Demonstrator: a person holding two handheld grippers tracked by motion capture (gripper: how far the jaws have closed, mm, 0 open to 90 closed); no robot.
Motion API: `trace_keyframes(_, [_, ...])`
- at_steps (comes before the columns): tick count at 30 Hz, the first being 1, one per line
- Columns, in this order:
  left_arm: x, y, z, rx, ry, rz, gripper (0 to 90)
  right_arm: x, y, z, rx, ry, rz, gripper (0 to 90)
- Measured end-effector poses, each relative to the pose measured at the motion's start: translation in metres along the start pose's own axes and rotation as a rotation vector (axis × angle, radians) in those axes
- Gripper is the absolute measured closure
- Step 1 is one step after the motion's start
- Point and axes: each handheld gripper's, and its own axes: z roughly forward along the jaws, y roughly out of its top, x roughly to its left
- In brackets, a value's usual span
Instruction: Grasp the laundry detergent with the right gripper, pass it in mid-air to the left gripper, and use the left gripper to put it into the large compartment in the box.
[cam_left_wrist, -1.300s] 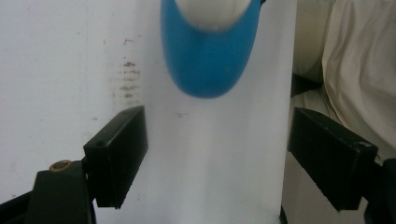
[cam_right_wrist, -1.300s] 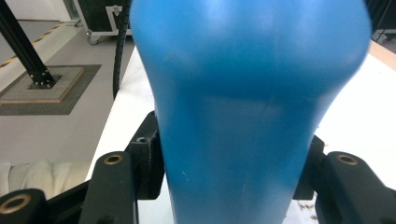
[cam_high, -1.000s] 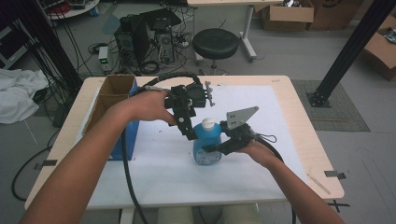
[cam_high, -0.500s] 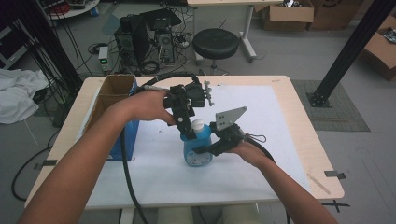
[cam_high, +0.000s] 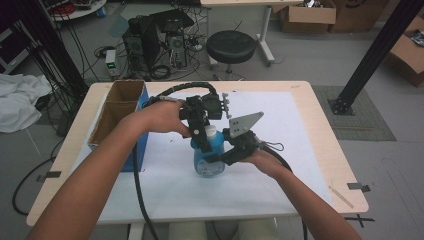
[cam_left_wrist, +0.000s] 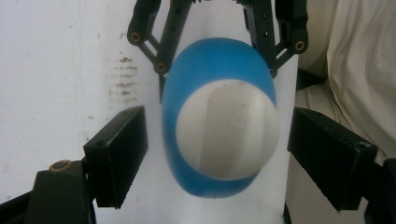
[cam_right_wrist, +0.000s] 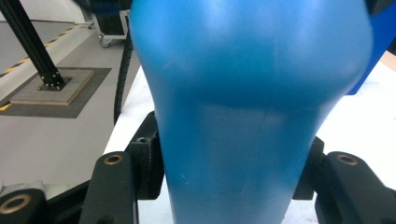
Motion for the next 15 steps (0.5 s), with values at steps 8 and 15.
trace_keyframes(8, [0.0026, -0.0013, 0.0054, -0.002, 0.003, 0.001, 20.8, -0.0002, 0.0040, 0.0006, 0.001, 0.001, -0.002, 43.7])
trace_keyframes(15, [0.0025, -0.0024, 0.0092, -0.005, 0.003, -0.002, 21.0, -0.0008, 0.0078, -0.0005, -0.006, -0.003, -0.004, 43.7])
